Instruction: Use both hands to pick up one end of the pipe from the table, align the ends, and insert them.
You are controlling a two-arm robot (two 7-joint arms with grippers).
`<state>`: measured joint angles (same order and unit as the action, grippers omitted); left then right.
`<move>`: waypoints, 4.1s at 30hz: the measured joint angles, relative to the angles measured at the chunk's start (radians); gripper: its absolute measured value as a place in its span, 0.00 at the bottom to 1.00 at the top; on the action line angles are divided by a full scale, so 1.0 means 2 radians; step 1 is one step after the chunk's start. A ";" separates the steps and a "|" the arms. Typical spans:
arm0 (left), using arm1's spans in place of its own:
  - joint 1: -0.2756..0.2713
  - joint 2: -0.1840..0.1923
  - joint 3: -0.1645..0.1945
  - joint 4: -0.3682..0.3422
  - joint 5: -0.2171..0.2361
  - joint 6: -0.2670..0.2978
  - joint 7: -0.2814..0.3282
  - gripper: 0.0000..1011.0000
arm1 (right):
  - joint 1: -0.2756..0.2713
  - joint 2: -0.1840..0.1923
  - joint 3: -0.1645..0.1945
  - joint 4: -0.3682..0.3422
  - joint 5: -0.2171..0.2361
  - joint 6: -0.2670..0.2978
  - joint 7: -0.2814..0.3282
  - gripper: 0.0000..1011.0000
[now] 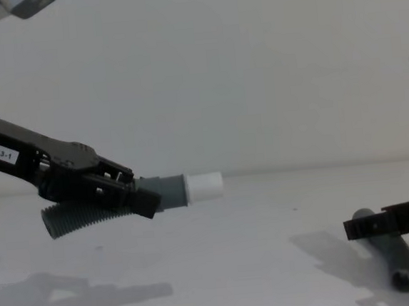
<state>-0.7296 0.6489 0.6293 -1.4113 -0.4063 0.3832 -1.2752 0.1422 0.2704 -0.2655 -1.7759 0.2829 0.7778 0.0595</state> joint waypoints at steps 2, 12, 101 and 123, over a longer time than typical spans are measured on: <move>0.000 0.000 0.000 0.000 0.000 0.000 0.000 0.32 | 0.003 -0.002 0.000 0.006 -0.001 0.000 0.001 0.99; 0.000 0.000 0.000 0.000 0.000 0.000 0.000 0.32 | 0.013 -0.006 -0.001 0.024 -0.006 -0.003 0.005 0.99; 0.000 0.000 0.000 0.000 0.000 0.000 0.000 0.32 | 0.035 0.102 -0.009 0.073 0.007 -0.296 0.254 0.20; 0.000 0.000 0.000 0.000 0.000 0.000 0.000 0.32 | 0.098 0.133 -0.027 0.147 0.071 -0.459 0.440 0.20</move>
<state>-0.7296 0.6489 0.6293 -1.4113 -0.4064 0.3832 -1.2752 0.3382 0.5362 -0.3203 -1.4811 0.4252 -0.1394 0.9395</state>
